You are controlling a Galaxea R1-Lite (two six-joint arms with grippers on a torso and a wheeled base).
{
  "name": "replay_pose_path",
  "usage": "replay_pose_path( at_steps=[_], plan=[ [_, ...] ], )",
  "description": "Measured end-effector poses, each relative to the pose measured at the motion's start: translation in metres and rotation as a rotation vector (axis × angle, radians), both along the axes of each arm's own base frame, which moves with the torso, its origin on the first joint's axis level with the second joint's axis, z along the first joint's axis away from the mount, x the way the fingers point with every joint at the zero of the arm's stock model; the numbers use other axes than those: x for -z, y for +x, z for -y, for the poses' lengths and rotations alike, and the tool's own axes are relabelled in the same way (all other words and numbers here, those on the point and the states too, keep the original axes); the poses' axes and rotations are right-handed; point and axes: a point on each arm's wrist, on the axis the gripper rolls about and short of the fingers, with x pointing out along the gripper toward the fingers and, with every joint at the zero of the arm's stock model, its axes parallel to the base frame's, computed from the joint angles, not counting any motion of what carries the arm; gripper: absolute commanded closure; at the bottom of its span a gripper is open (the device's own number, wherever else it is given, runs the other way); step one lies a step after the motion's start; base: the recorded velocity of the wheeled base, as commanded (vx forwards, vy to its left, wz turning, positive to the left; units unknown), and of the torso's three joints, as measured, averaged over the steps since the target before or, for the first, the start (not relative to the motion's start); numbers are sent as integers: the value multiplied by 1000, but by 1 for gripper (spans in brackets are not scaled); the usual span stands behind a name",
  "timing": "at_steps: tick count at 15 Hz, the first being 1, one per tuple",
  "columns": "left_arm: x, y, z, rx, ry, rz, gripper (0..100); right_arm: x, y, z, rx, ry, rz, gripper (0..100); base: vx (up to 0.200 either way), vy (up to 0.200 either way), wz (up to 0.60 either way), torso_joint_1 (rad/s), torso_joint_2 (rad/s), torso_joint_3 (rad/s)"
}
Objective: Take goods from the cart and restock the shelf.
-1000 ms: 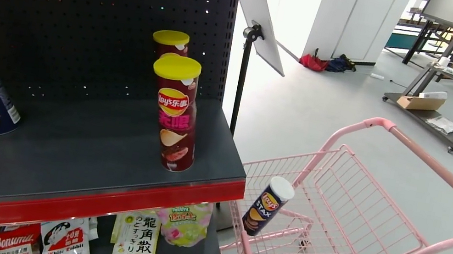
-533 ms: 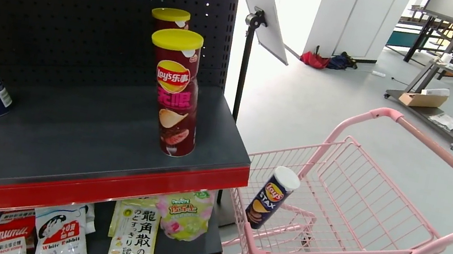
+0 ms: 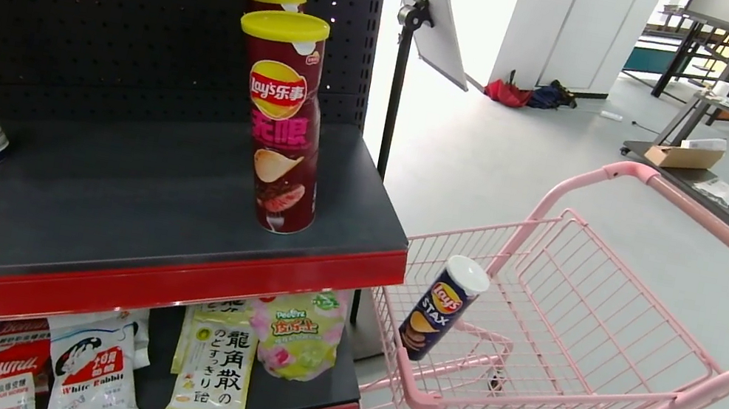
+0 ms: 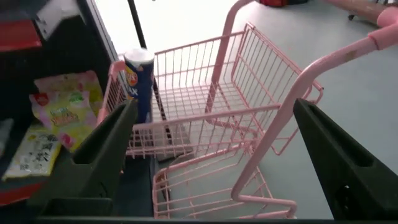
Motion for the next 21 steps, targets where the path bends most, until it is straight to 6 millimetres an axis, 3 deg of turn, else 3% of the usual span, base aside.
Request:
replay_pose_path(
  at_steps=[2,4,5,6,7,8,10,13,16,21],
  plan=[
    [0,0,0,0,0,0,0,-51,-3,0,-22,90,67,0,0,0,0,0,0,0],
    [0,0,0,0,0,0,0,-109,19,0,-54,161,35,0,0,0,0,0,0,0],
    [0,0,0,0,1,0,0,-132,39,-1,-74,185,16,0,0,0,0,0,0,0],
    [0,0,0,0,2,0,0,-149,73,-4,-103,206,-18,0,0,0,0,0,0,0],
    [0,0,0,0,2,0,0,-152,113,-10,-136,223,-76,0,0,0,0,0,0,0],
    [0,0,0,0,2,0,0,-144,147,-17,-170,231,-141,0,0,0,0,0,0,0],
    [0,0,0,-1,2,0,0,-106,212,-45,-252,237,-295,0,0,0,0,0,0,0],
    [0,0,0,-3,4,0,0,-43,267,-88,-345,219,-451,0,0,0,0,0,0,0],
    [0,0,0,-5,4,1,0,-2,300,-116,-383,208,-525,0,0,0,0,0,0,0],
    [0,0,0,-5,4,1,0,37,320,-128,-360,185,-622,0,0,0,0,0,0,0]
  ],
)
